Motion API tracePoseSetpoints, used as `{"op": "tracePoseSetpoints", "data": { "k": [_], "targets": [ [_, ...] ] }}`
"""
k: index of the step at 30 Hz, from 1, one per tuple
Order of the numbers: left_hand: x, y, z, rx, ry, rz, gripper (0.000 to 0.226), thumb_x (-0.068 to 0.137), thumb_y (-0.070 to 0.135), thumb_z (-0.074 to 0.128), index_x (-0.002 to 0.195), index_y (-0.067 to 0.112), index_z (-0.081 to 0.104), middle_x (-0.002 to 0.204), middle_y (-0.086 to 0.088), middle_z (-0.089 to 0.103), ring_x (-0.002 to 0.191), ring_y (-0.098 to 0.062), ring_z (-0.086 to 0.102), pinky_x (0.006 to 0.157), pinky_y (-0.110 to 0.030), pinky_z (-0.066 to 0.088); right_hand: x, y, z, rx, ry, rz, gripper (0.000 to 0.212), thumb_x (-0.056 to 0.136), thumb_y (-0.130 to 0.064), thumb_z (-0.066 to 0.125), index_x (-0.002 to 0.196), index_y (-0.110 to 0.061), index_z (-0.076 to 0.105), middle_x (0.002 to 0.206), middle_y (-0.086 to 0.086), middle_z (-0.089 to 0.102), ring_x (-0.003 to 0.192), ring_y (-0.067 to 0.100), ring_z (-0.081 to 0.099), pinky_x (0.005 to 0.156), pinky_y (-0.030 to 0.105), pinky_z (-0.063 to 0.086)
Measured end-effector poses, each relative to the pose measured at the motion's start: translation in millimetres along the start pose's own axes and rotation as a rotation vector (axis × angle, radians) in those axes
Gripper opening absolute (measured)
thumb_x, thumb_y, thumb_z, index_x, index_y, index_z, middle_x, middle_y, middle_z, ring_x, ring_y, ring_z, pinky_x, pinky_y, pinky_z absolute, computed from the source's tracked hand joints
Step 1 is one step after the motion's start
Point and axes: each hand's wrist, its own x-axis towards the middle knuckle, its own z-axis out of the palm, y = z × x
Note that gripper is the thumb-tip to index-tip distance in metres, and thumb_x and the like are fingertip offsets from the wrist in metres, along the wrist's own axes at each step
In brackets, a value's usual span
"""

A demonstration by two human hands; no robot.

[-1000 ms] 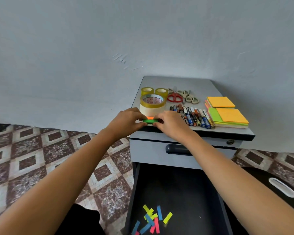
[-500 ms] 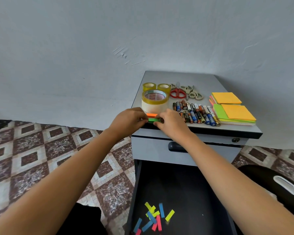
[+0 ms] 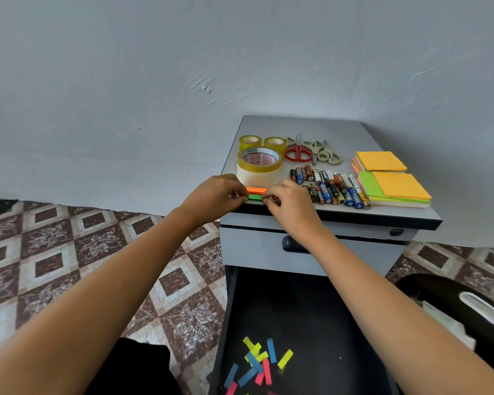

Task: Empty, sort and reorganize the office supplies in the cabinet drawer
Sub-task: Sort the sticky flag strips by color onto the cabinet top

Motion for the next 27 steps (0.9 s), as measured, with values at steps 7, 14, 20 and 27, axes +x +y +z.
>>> {"op": "tracePoseSetpoints", "data": {
  "k": [7, 14, 20, 27],
  "targets": [
    [7, -2, 2, -0.011, 0.001, -0.044, 0.013, 0.087, 0.015, 0.065, 0.095, 0.007, 0.072, 0.096, -0.007, 0.065, 0.081, -0.014, 0.057, 0.072, -0.021, 0.042, 3, -2, 1, 0.037, 0.023, 0.036, 0.014, 0.088, -0.009, 0.061, 0.097, -0.004, 0.071, 0.096, 0.011, 0.059, 0.088, 0.022, 0.057, 0.077, 0.029, 0.045],
    [7, -2, 3, -0.055, 0.023, -0.079, 0.011, 0.085, 0.013, 0.067, 0.093, 0.006, 0.072, 0.093, -0.009, 0.065, 0.081, -0.014, 0.057, 0.073, -0.021, 0.044, 5, -3, 1, 0.035, 0.030, 0.049, 0.013, 0.088, -0.009, 0.062, 0.096, -0.005, 0.071, 0.094, 0.011, 0.060, 0.086, 0.021, 0.057, 0.073, 0.024, 0.042],
    [3, -3, 2, -0.068, 0.049, -0.096, 0.016, 0.085, 0.013, 0.067, 0.099, 0.006, 0.069, 0.092, -0.010, 0.065, 0.081, -0.013, 0.057, 0.073, -0.014, 0.044, 1, -2, -1, 0.071, 0.036, 0.039, 0.014, 0.087, -0.009, 0.063, 0.098, -0.004, 0.070, 0.090, 0.005, 0.055, 0.081, 0.016, 0.054, 0.075, 0.027, 0.046],
    [-21, 11, -2, -0.073, 0.113, -0.118, 0.027, 0.088, 0.019, 0.064, 0.113, 0.012, 0.064, 0.101, 0.000, 0.059, 0.089, -0.010, 0.055, 0.078, -0.017, 0.043, -21, -2, -14, 0.139, 0.084, 0.014, 0.024, 0.088, -0.013, 0.064, 0.110, -0.005, 0.068, 0.100, 0.010, 0.064, 0.090, 0.017, 0.060, 0.082, 0.025, 0.049]
  ]
}}
